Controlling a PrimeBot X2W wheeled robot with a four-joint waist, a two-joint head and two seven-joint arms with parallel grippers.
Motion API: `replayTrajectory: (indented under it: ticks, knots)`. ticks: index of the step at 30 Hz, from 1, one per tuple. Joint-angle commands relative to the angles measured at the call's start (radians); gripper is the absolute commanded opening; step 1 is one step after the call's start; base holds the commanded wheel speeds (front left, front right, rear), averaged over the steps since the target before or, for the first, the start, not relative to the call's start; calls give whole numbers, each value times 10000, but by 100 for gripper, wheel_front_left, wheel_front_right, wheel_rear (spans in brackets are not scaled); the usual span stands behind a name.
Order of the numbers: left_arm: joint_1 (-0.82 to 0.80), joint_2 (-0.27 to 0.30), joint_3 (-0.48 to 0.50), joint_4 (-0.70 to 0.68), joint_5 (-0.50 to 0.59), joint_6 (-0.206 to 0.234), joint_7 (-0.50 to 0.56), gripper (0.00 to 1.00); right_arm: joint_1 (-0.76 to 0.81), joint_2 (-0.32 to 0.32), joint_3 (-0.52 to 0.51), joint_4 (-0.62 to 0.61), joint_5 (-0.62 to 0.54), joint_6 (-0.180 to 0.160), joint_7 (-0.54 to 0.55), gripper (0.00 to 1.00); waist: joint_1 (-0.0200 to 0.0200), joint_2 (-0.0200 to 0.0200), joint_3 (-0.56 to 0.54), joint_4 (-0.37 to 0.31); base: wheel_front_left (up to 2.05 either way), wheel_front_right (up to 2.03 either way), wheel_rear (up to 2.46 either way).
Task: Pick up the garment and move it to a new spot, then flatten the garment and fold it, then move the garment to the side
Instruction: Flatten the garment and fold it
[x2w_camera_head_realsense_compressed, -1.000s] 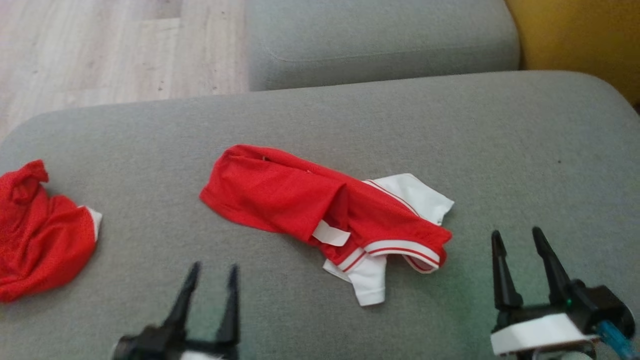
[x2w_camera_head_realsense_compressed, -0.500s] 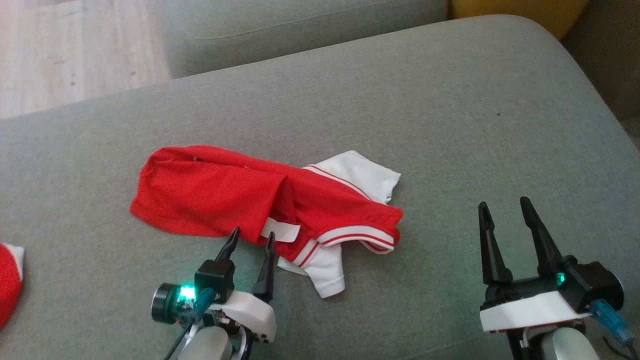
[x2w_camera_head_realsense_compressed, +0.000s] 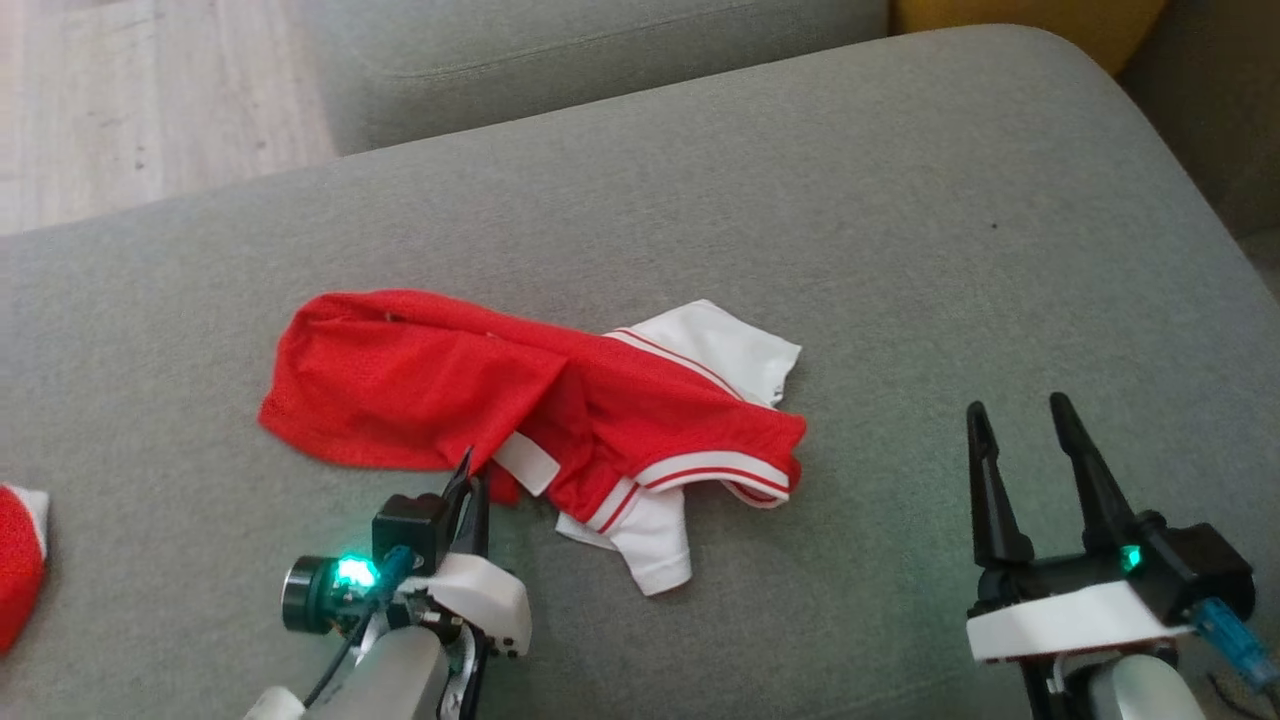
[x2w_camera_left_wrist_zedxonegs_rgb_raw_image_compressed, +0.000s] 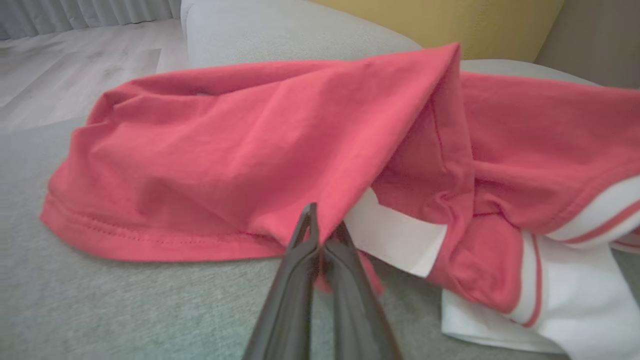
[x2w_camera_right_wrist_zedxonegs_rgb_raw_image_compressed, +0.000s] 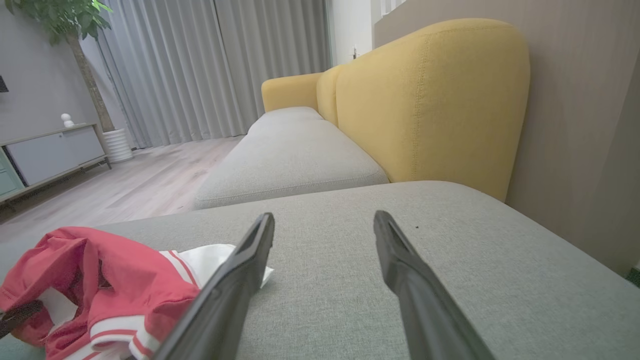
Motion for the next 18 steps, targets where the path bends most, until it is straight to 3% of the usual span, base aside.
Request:
replayTrajectory:
  ticks: [1, 5, 9, 13, 18]
  knots:
    - [-413, 45, 236, -175, -35, -53, -107, 0, -264, -64, 182, -326, 72, 77, -94, 100, 0, 0, -33, 116, 0, 0, 0]
    - [-352, 382, 206, -163, -40, -284, -40, 0, -161, -64, 111, -319, 88, 77, -94, 100, 0, 0, -157, 463, 0, 0, 0]
    - [137, 1176, 24, -1068, 75, -472, 764, 0, 2, -64, -62, -374, 109, 77, -94, 100, 0, 0, -327, 873, 0, 0, 0]
    - [1114, 2516, -131, -3141, 276, -489, 2287, 0, 247, -64, -240, -442, 107, 77, -94, 100, 0, 0, -473, 1387, 0, 0, 0]
    - [2790, 4592, -86, -6913, 516, -223, 4793, 0, 369, -64, -306, -512, 107, 77, -94, 100, 0, 0, -500, 1870, 0, 0, 0]
